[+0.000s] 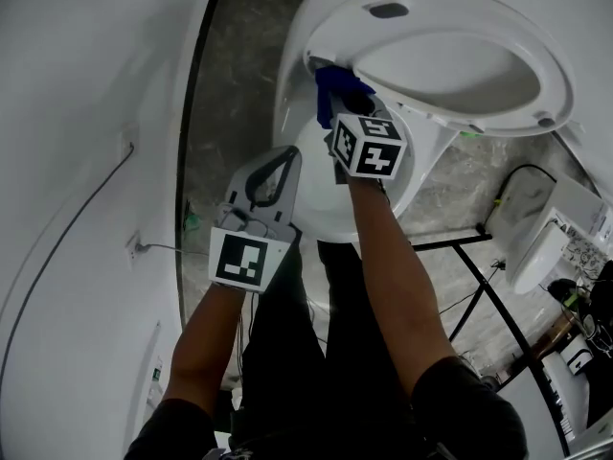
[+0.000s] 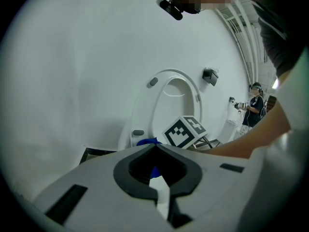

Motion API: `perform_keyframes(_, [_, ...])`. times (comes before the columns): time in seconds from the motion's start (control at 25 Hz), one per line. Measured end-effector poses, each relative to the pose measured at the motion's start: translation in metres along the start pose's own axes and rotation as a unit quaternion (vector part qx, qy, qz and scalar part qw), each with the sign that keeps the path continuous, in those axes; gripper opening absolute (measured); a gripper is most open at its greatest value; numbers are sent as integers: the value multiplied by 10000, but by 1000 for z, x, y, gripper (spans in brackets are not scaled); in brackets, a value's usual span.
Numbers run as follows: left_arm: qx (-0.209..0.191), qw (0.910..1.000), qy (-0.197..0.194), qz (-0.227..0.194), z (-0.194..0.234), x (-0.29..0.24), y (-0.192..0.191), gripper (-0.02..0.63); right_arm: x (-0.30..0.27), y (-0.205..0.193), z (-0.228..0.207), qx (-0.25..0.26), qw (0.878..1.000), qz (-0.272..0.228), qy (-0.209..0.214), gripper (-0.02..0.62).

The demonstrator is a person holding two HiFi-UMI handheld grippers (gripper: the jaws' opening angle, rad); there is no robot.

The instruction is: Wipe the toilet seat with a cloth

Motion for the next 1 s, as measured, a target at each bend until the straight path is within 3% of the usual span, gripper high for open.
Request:
perform_keyframes(0.44, [4, 10000, -9, -66, -8, 3, 2, 10, 23, 34, 30, 596, 9953, -700, 297, 83])
perform_keyframes(1.0, [60, 9999, 106, -95, -15, 2, 4, 11, 53, 111, 50, 852, 9779, -1816, 591, 83])
Point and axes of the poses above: the fingertips, and each gripper's own axes: x backward along the fingers, z to its left, y out of its top, the point moved 7 cm from there along x, backward along the fingers, and after that the axes turned 15 degrees about -z, right-handed, at the moved point
